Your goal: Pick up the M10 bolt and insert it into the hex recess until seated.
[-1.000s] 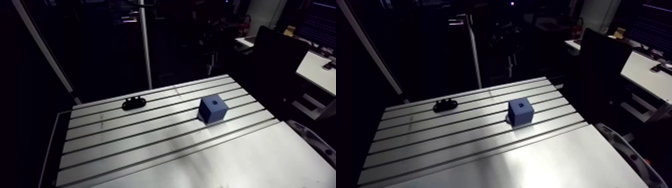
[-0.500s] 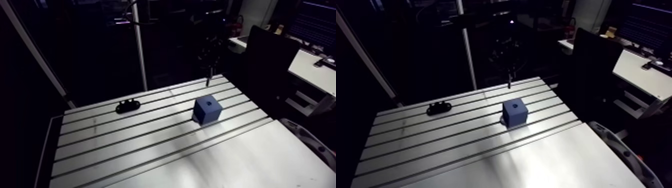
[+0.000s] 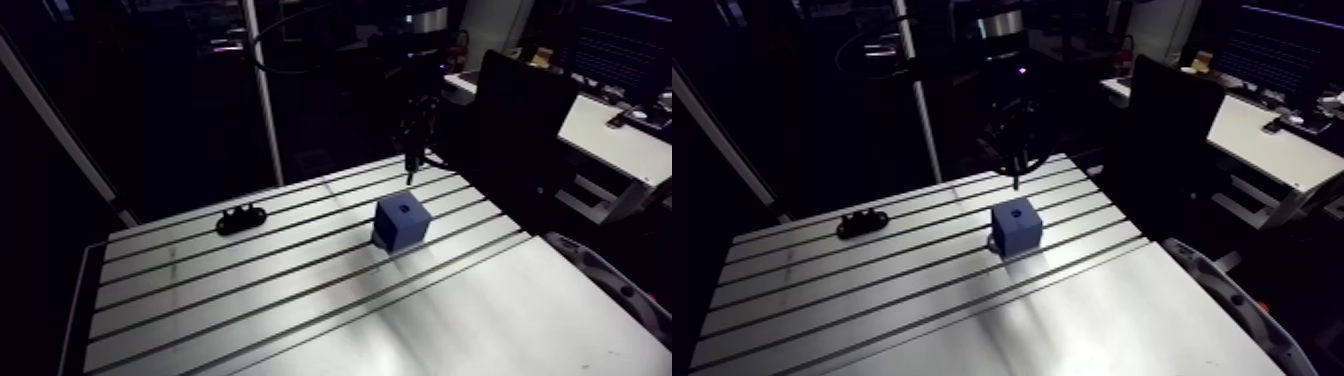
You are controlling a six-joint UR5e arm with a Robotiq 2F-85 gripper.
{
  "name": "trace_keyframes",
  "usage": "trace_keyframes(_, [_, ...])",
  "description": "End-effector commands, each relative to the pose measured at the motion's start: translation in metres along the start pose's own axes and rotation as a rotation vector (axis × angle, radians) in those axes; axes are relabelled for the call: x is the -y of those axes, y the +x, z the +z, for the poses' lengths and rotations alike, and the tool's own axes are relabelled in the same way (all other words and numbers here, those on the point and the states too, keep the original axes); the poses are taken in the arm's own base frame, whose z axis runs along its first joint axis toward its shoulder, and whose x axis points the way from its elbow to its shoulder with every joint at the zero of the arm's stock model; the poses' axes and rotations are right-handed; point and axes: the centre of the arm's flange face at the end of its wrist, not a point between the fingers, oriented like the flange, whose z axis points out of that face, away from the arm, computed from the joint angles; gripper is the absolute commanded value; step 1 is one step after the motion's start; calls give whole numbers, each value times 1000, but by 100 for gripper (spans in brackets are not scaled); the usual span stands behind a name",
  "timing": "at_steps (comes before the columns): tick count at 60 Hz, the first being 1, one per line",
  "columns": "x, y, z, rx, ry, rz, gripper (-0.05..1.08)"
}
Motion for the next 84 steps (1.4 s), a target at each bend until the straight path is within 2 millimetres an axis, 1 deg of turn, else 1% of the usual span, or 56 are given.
trace_keyframes(1, [-2, 0, 4, -2, 2, -2, 98])
trace_keyframes(44, [4, 0, 23, 21, 26, -2, 101])
trace_keyframes(84, [8, 1, 39, 4, 24, -1, 101])
